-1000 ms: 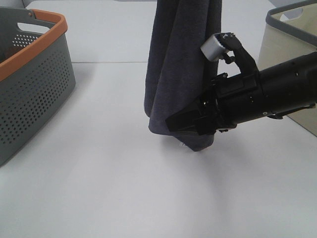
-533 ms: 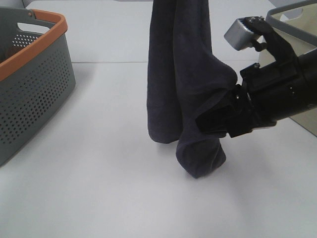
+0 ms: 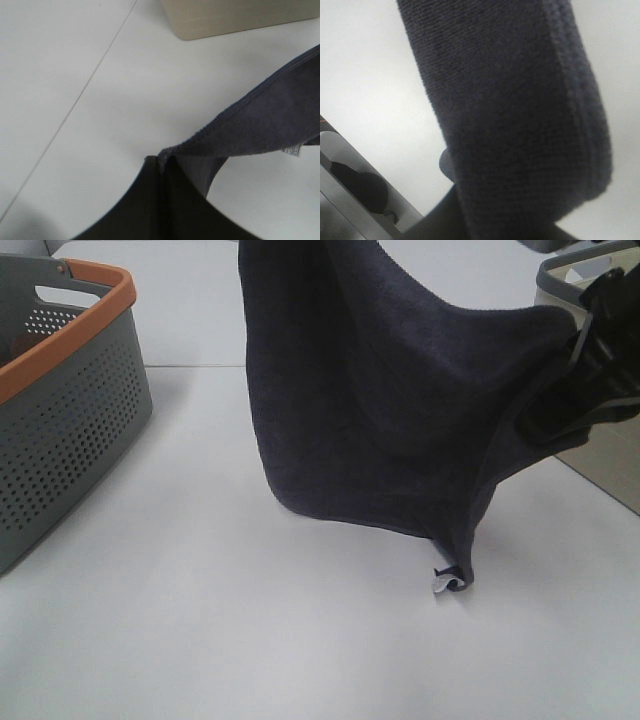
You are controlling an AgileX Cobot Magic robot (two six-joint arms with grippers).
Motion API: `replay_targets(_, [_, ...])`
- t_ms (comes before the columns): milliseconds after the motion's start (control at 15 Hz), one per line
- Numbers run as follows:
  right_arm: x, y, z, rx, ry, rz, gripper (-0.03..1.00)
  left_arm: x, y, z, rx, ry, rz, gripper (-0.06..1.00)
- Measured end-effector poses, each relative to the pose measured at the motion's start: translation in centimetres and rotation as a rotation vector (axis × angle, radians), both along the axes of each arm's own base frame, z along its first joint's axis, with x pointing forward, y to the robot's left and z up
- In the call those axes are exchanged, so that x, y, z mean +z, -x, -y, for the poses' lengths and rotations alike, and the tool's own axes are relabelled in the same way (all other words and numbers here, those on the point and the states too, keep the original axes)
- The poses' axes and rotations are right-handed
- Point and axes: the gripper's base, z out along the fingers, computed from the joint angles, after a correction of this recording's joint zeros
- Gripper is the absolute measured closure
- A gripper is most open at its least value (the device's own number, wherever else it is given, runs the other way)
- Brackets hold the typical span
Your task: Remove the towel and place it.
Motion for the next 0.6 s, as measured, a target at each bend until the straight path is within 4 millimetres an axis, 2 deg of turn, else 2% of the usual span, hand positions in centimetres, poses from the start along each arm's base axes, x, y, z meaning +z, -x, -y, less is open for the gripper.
replay_targets(133, [1.2,-0.9,0.2,0.021,0.066,0.028,0.97,-0.4,-0.1,-0.8,0.121,-0.031,-0.060,0.94])
replay_targets(333, [1.0,-2.5,0.1,0.034,0.120,0.052,0.97,-1.3,-1.0,-0.8,0.196,-0.042,-0.066,0.94])
replay_targets(533, [1.1,-6.1,-0.5,0.032,0.173,0.147,0.97,-3.4,-3.7,-0.5,0.297,-0.083,0.020,0.94])
replay_targets(600, [1.3,-9.1,-0.8,0.039,0.237,0.272,0.97,-4.4,-5.8,-0.2,0.358,-0.091,0.147,0.94])
